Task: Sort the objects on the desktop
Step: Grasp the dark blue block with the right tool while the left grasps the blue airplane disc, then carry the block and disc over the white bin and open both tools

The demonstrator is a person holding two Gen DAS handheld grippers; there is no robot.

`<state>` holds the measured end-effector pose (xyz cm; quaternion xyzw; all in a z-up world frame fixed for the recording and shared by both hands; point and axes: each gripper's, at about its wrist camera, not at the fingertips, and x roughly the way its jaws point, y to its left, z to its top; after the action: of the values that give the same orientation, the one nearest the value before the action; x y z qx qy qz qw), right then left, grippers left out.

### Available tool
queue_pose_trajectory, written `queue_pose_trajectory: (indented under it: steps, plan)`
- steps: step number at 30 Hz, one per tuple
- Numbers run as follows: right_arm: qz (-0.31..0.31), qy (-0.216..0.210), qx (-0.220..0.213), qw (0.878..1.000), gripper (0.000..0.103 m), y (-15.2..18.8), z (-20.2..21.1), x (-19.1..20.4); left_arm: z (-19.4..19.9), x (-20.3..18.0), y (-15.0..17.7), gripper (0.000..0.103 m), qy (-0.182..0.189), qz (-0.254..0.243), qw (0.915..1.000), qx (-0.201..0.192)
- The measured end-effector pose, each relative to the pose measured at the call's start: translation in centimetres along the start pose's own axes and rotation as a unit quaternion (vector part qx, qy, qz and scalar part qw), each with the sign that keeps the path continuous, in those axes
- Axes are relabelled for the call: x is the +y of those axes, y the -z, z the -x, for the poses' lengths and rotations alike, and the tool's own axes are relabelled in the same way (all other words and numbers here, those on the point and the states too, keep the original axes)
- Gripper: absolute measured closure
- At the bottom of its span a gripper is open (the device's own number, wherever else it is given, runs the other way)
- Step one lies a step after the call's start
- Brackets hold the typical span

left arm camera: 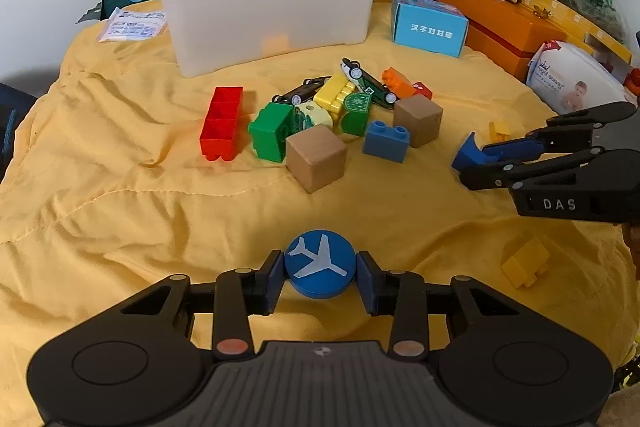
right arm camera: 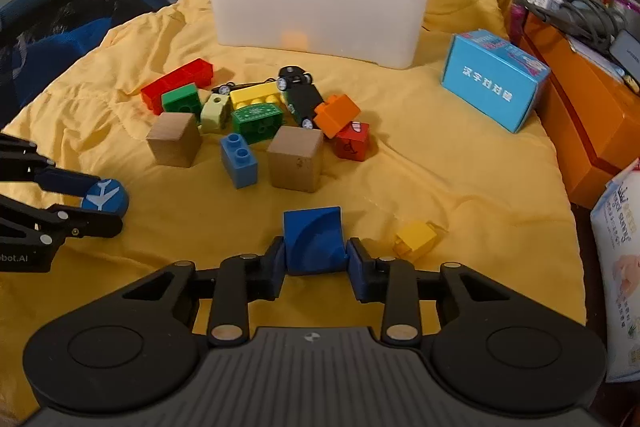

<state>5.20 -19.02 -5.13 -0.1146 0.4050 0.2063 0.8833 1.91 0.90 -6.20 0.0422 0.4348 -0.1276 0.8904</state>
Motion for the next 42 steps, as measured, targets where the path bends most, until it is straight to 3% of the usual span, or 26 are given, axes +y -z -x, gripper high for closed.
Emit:
queue_pose_trajectory:
  steps: [4,12,21,29,38,42]
  plan:
    - [0.008,-0.006,-0.004,1.000,0.068,0.0,0.6,0.4,1.0,-0.1,-0.7,0.061,0.014,0.013,0.9998,-0.009]
    - [0.031,-0.008,-0.035,0.999,0.067,-2.3,2.6,0.6,4.2,0.1,-4.5,0.061,0.024,0.016,0.9975,-0.065]
    - [0.027,-0.008,-0.071,0.997,0.067,-5.3,3.7,-0.2,5.5,1.4,-8.4,0.061,0.001,0.015,0.9940,-0.109]
    - [0.018,-0.024,-0.051,0.998,0.067,-5.8,2.2,-0.3,4.8,1.8,-10.3,0.061,0.010,0.019,0.9935,-0.112]
    - [0.055,0.011,-0.128,0.990,0.067,-13.1,2.9,-2.1,5.3,2.8,-17.9,0.061,-0.018,-0.018,0.9828,-0.183]
    - [0.050,0.021,-0.169,0.984,0.067,-17.1,2.9,-2.9,5.1,4.0,-22.1,0.061,-0.041,-0.007,0.9781,-0.204]
